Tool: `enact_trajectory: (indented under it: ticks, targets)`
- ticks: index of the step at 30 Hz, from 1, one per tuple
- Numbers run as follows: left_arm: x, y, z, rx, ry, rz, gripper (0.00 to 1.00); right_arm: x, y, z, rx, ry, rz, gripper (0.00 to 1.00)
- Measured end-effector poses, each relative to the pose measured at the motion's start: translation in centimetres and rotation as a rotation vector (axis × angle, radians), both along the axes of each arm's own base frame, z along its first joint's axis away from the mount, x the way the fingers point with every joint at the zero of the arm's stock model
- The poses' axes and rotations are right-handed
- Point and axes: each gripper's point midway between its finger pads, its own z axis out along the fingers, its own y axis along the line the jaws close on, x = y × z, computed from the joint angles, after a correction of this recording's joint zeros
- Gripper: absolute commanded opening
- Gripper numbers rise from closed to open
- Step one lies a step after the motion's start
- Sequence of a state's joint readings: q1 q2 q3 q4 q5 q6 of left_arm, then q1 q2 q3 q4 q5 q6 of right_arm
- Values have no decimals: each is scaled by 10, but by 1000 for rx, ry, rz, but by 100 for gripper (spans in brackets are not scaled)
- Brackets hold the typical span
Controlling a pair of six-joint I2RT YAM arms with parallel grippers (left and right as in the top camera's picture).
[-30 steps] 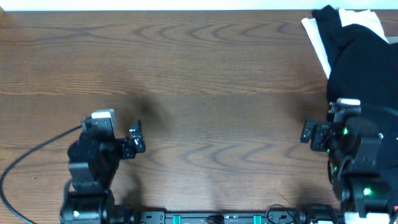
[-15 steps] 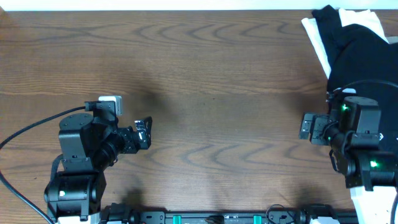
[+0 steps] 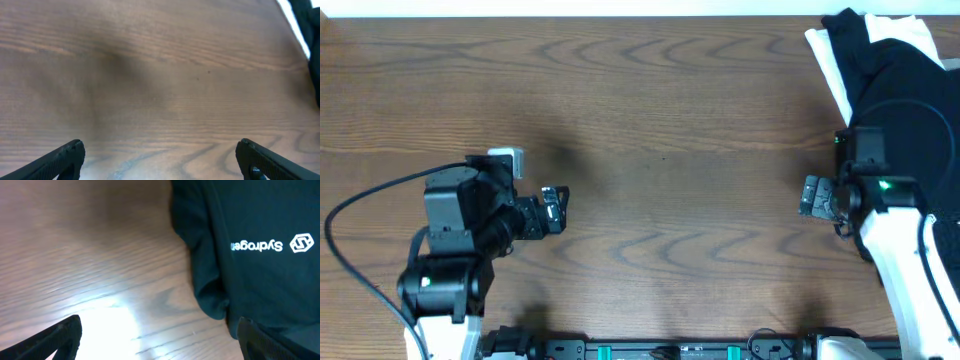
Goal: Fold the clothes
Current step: 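Move the right gripper into the clothes pile and grasp the black polo shirt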
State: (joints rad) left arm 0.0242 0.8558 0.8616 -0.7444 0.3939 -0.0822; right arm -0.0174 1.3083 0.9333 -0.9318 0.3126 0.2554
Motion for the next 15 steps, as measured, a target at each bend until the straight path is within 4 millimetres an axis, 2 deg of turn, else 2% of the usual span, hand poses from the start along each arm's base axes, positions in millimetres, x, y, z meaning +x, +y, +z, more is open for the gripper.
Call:
enact_trajectory:
  ticks: [5, 9, 15]
  targets:
    - [5, 0, -14, -1, 60, 0, 99, 1, -7, -21, -33, 77, -30, 90]
    - [8, 0, -24, -2, 102, 0, 99, 0, -16, -36, -55, 131, -61, 91]
    - [9, 0, -31, -3, 132, 0, 99, -1, -39, -54, -70, 167, -149, 91]
